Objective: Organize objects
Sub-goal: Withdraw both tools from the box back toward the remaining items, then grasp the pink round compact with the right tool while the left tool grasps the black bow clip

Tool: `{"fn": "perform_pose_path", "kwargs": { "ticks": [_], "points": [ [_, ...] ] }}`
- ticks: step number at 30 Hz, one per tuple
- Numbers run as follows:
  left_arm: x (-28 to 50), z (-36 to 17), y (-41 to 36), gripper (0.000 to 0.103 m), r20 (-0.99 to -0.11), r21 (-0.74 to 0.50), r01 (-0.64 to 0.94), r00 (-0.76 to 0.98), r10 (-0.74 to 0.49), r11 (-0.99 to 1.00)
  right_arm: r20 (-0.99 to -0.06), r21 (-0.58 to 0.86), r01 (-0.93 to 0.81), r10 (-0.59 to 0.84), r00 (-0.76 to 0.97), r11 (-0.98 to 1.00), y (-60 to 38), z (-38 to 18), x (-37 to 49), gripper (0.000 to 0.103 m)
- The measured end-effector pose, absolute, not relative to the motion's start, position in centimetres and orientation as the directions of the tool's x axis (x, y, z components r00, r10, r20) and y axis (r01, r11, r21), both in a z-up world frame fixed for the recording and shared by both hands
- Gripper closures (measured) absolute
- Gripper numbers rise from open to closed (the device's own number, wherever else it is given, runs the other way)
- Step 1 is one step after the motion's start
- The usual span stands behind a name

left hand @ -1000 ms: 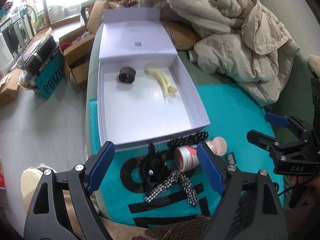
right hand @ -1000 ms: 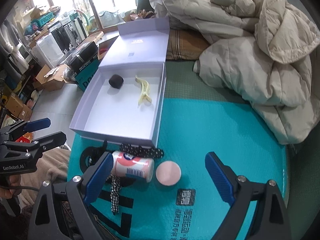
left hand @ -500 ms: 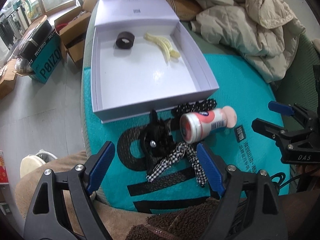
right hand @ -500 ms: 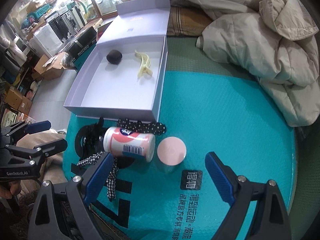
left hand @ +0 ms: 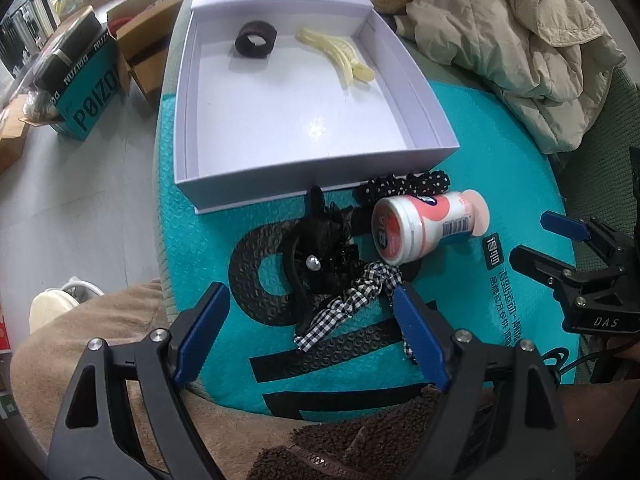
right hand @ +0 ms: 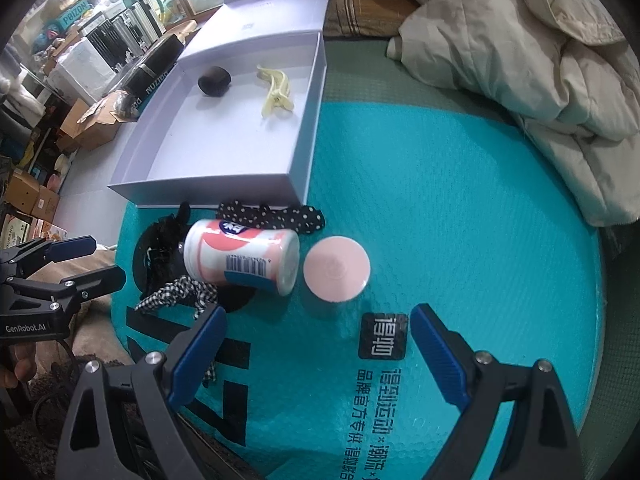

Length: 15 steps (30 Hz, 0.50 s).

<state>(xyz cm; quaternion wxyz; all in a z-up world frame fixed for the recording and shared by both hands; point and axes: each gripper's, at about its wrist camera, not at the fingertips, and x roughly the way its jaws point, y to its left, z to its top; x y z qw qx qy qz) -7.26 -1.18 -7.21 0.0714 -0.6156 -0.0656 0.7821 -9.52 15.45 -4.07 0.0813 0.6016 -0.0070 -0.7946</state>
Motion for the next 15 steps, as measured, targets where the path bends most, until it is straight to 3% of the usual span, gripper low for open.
{"fn": "perform_pose_path", "kwargs": {
  "ticks": [15],
  "points": [
    [-9.2,-10.3,0.1,0.021,-0.972,-0.148,-0.045,-0.18,0.154,-0.988,-0.967,0.053,0.148,-0.088,-0.241,-0.988,15.8,-7.0,-11.0,0.009]
  ]
}}
